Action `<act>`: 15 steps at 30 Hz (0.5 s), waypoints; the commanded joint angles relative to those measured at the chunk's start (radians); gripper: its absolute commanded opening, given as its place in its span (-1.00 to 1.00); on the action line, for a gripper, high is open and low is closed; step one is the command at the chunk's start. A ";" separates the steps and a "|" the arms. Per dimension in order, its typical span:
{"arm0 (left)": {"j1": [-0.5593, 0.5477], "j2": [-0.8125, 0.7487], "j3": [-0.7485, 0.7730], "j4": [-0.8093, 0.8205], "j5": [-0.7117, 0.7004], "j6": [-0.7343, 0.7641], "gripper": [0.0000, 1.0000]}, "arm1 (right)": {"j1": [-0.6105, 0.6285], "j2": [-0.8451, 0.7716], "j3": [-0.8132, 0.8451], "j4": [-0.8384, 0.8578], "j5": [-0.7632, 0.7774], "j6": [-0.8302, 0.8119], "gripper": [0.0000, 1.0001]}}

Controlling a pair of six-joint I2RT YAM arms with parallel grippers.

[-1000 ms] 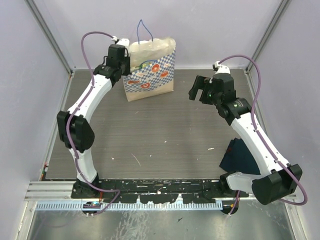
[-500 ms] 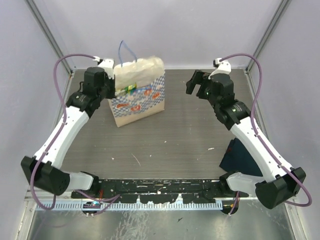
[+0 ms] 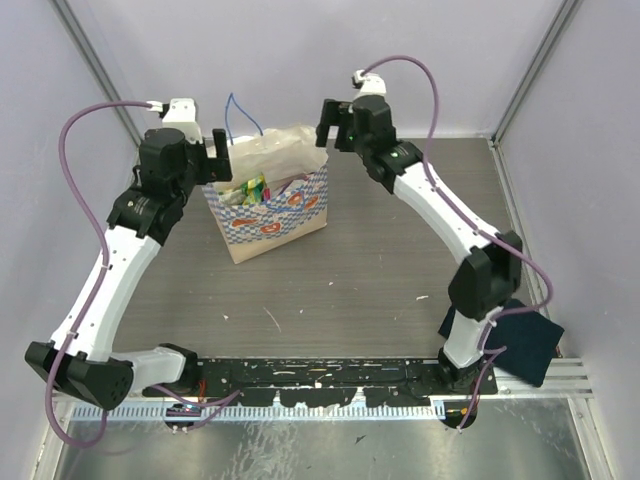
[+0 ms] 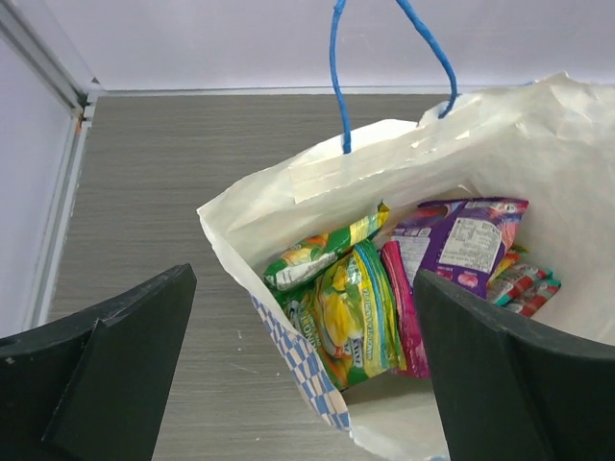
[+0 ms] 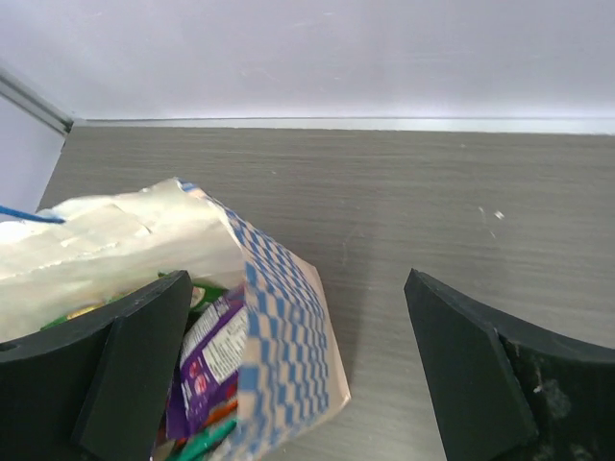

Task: Take the snacks out of the paper bag
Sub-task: Move the paper bag to the center of the board, then adjust the paper bag at the center of the board.

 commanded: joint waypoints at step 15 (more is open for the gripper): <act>0.013 0.224 0.207 -0.227 -0.170 -0.186 0.84 | 0.018 0.334 0.565 -0.362 -0.062 -0.219 0.52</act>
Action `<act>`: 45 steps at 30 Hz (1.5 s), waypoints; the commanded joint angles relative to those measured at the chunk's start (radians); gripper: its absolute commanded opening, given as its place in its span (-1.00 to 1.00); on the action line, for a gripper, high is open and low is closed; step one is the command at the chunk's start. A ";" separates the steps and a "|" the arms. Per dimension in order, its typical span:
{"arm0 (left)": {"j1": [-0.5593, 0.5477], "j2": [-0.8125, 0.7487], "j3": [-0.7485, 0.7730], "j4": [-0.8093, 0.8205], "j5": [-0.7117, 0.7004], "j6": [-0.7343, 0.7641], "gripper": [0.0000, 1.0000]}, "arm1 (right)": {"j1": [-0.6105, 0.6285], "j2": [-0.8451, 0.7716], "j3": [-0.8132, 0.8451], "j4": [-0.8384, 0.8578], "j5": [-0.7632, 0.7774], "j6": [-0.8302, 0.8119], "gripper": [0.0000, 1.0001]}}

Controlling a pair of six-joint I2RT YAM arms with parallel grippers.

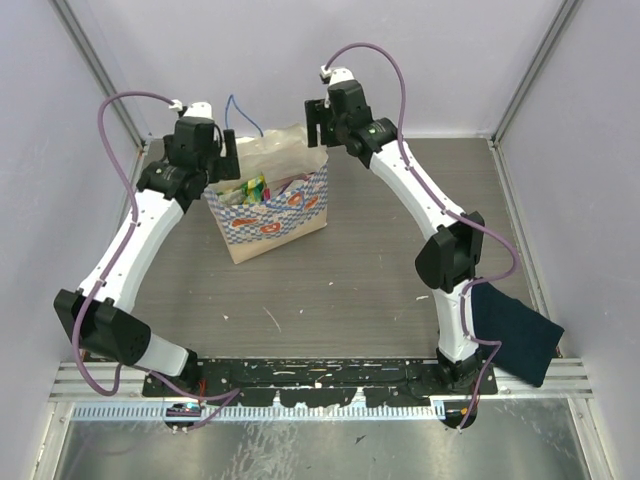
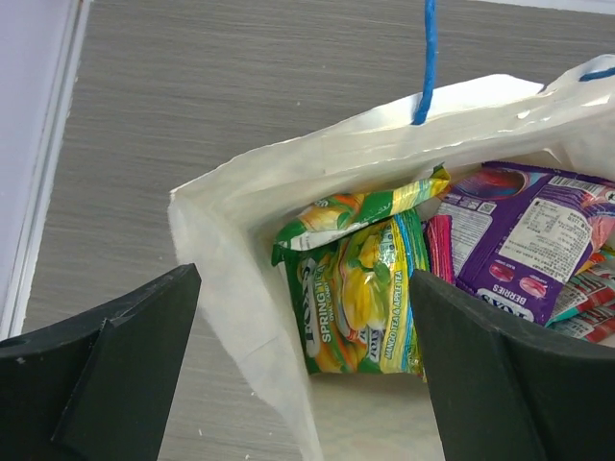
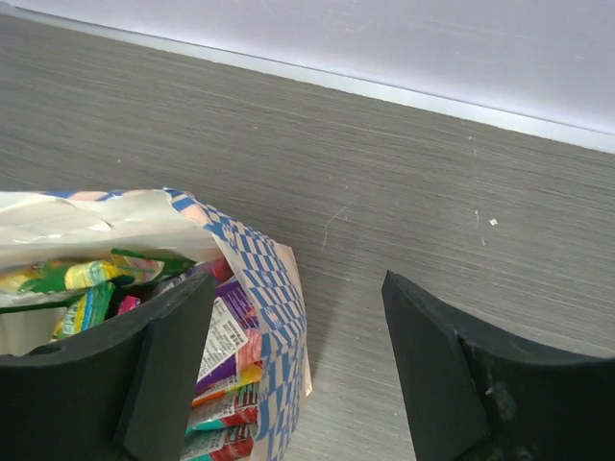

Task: Take the snacks out of the paper bag
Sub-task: Adjust the paper bag at the center of the board.

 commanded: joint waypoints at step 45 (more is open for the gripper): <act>0.009 0.191 0.295 0.093 0.155 -0.033 -1.00 | 0.036 -0.261 -0.233 0.177 0.253 -0.153 -0.99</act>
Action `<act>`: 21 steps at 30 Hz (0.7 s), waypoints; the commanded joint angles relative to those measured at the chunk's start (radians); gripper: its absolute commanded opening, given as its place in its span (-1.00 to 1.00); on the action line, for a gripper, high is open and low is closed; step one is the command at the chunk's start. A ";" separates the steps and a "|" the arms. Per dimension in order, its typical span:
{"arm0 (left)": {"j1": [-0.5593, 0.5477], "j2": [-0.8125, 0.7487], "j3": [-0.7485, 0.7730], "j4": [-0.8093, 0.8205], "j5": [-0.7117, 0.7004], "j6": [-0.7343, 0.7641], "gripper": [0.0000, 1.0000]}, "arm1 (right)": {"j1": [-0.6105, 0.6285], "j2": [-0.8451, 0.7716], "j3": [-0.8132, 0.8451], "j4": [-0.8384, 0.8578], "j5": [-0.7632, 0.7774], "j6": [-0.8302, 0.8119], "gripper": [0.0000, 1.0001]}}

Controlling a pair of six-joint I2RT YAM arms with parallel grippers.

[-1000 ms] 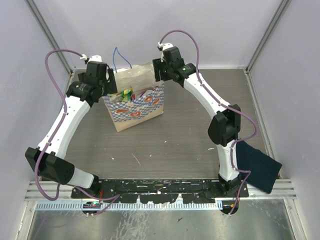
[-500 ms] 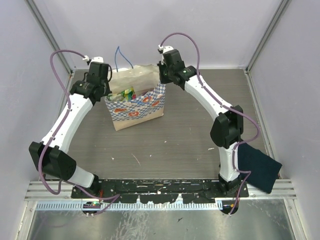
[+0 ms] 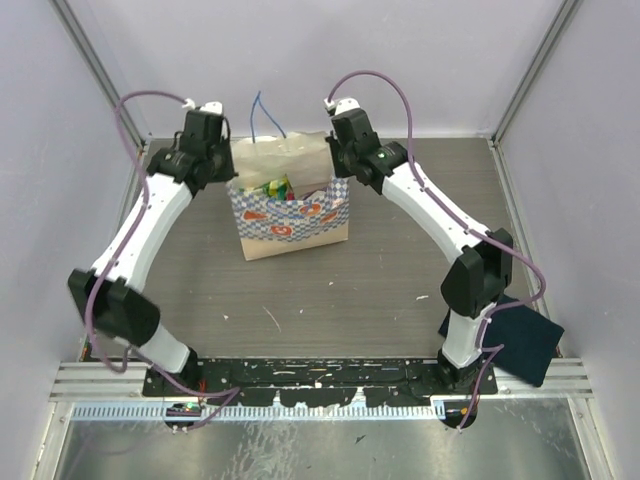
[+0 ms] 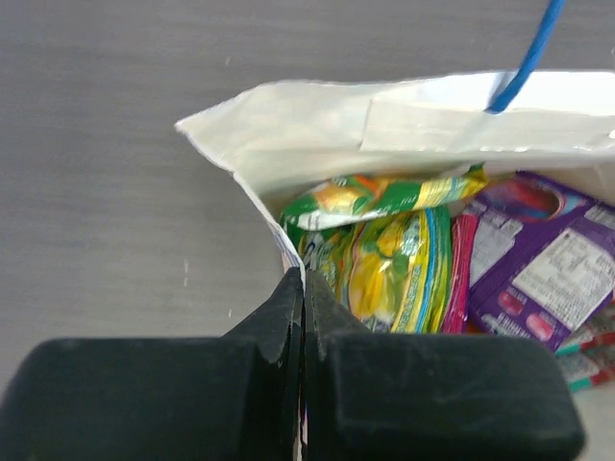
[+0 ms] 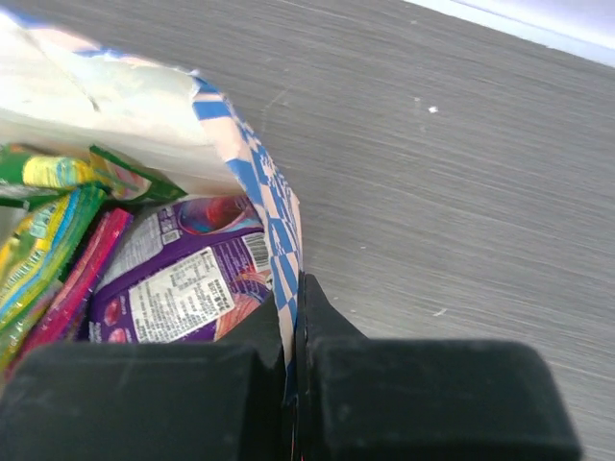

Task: Take the snacks out of the paper bag
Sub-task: Adjust the paper bag at the center of the board.

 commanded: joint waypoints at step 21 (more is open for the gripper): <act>-0.231 -0.075 -0.839 1.443 -0.089 0.203 -1.00 | -0.106 -0.383 -1.106 1.421 -0.138 0.061 -0.99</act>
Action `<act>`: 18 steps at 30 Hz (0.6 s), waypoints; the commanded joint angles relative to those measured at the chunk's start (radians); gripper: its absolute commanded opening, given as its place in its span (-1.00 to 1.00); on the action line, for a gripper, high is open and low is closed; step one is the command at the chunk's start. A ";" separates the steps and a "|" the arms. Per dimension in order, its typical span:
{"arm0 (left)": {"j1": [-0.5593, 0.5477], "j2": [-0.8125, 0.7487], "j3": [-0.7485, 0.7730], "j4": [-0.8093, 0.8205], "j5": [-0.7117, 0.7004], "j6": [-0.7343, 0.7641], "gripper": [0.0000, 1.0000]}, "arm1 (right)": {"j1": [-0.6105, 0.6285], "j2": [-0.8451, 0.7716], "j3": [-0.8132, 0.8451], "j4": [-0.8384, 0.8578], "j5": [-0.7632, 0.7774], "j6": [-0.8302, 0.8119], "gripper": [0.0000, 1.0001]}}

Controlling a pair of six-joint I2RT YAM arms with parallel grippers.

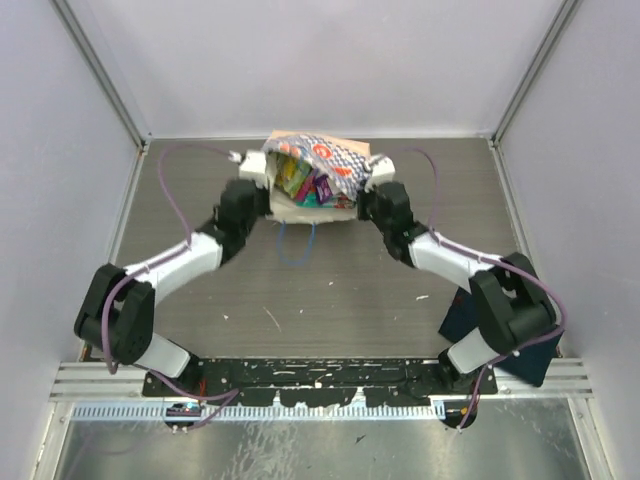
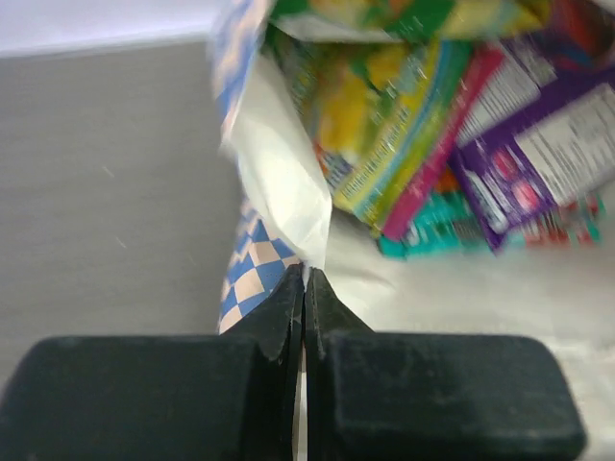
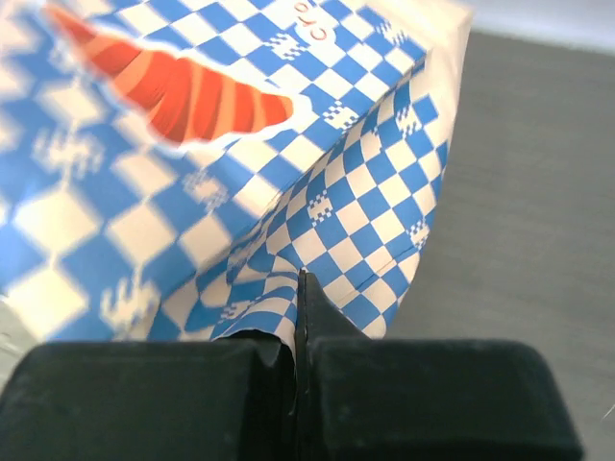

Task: Take the snacks out of the paper bag
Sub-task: Adjust the paper bag at the center of the board.

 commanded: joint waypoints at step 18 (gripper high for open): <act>-0.237 0.000 -0.549 0.637 -0.218 -0.085 -0.83 | 0.001 -0.092 -0.517 0.584 0.027 0.323 -0.44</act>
